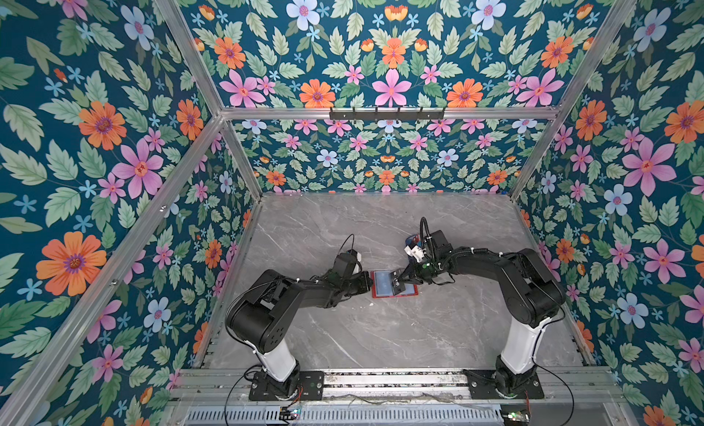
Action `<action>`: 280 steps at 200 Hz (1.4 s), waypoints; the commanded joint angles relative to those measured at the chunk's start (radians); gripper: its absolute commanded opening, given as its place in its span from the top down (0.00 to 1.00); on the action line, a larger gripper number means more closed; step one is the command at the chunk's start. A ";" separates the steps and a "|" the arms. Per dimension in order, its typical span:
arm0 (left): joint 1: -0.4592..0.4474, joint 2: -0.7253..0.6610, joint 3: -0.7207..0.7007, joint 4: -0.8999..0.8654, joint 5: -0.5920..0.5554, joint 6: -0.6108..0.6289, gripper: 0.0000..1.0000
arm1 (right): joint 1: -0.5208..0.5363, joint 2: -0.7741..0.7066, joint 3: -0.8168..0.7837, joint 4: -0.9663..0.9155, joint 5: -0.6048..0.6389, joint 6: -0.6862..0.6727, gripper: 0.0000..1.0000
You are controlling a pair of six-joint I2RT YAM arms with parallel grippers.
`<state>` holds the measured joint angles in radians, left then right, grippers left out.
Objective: Insert credit cards into a card holder
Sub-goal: Insert the credit card into the card slot.
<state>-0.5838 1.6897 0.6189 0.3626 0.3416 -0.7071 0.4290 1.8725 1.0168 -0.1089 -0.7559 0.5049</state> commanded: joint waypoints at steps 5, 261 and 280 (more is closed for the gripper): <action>-0.004 0.009 -0.014 -0.120 -0.012 -0.003 0.90 | -0.003 0.005 -0.004 0.025 0.010 0.016 1.00; -0.017 -0.008 -0.044 -0.082 0.001 -0.038 0.92 | 0.027 -0.015 -0.029 0.000 0.150 0.036 0.62; -0.016 -0.009 -0.044 -0.079 0.001 -0.039 0.92 | 0.037 -0.036 -0.022 -0.031 0.204 0.025 0.54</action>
<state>-0.5987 1.6764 0.5831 0.3992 0.3481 -0.7513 0.4572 1.8576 0.9874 -0.0635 -0.6556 0.5583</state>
